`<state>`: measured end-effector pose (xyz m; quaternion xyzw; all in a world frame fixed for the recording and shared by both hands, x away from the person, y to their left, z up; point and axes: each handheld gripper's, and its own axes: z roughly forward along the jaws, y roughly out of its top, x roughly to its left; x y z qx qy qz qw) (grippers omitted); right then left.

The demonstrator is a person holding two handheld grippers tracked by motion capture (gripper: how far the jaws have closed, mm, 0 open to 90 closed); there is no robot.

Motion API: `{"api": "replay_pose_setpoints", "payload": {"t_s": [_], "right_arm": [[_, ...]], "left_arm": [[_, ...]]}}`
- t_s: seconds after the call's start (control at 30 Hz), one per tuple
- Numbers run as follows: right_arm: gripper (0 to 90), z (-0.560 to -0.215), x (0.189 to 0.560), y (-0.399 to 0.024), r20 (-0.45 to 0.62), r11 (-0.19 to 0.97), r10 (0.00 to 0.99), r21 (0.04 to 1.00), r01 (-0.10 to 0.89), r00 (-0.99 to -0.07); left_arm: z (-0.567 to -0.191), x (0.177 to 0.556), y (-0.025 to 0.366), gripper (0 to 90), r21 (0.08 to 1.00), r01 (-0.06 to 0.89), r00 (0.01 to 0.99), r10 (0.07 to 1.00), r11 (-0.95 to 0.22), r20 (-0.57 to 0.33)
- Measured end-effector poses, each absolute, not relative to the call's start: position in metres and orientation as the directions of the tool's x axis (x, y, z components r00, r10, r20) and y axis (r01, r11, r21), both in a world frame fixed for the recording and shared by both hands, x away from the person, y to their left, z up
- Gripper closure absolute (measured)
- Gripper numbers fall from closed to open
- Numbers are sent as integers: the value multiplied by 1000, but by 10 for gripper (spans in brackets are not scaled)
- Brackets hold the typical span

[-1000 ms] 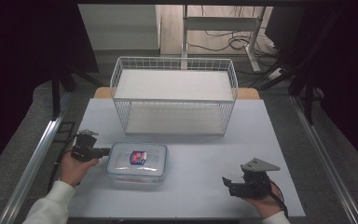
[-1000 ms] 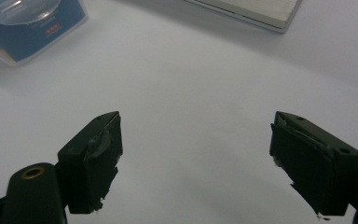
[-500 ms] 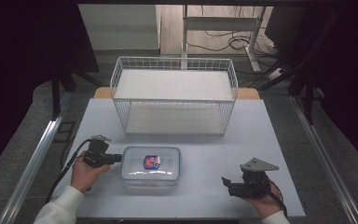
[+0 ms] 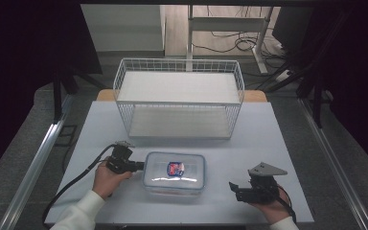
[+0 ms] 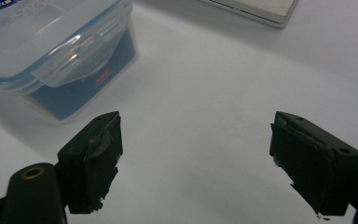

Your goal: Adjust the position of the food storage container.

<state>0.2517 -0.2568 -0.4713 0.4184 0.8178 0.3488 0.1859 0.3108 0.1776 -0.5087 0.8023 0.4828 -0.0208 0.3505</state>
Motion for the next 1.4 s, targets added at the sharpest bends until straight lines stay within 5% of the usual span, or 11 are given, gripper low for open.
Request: {"api": "replay_pose_setpoints", "payload": {"t_s": [0.6, 1.07, 1.17, 1.4], "right_arm": [[171, -472, 254, -257, -15, 405, 816, 728, 553, -578], [174, -470, 262, -254, -12, 382, 817, 760, 526, -576], [174, -469, 262, -251, -10, 377, 814, 770, 515, -581], [174, -469, 264, -248, 3, 361, 810, 786, 502, -586]], "left_arm": [[-508, 303, 171, 900, 551, 778, 557, 737, -301, -383], [-480, 279, 211, 876, 691, 695, 550, 767, -199, -332], [-479, 274, 214, 803, 701, 688, 548, 765, -185, -337], [-477, 265, 211, 395, 697, 699, 541, 755, -160, -370]]}}
